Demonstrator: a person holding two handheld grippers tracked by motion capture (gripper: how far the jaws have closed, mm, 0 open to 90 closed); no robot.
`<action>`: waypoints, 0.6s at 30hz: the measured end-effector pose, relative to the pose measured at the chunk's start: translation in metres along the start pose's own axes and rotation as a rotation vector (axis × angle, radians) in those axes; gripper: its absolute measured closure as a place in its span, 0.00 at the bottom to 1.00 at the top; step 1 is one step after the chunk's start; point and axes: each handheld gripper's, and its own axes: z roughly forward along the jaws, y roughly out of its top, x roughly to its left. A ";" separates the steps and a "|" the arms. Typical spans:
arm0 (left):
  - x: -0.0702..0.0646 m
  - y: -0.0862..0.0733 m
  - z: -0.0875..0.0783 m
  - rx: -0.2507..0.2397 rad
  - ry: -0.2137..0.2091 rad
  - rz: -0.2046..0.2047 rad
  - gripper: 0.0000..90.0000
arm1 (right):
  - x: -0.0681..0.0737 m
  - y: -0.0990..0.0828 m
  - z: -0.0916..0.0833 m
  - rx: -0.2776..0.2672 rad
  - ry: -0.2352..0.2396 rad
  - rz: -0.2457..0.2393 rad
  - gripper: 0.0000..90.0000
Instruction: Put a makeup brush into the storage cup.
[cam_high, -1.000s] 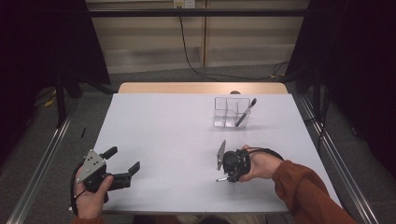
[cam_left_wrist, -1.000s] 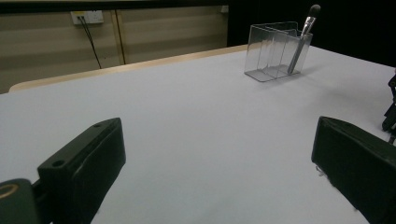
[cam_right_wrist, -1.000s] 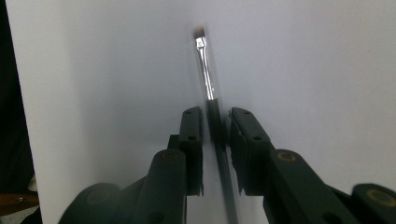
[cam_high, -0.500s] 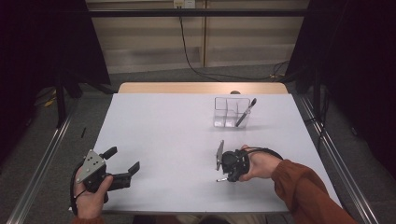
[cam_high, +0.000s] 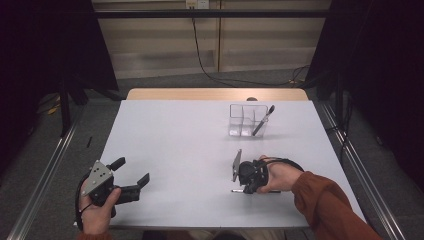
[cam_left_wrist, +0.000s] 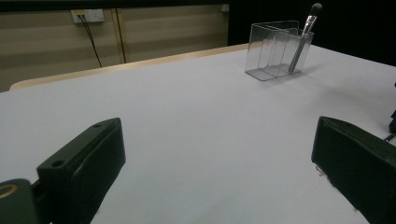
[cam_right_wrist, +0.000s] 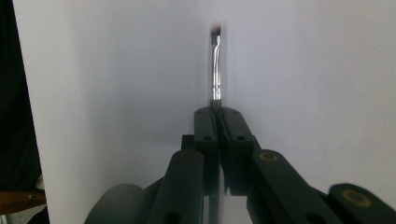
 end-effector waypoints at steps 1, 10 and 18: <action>0.000 0.000 0.000 0.001 0.000 0.002 0.03 | 0.000 0.000 0.000 -0.001 -0.001 0.005 0.95; 0.000 0.000 0.000 -0.001 0.000 0.000 0.03 | 0.000 -0.002 -0.001 -0.015 0.003 0.014 0.95; 0.000 0.000 0.000 0.000 0.002 0.001 0.03 | -0.002 -0.005 -0.007 -0.043 -0.003 0.031 0.95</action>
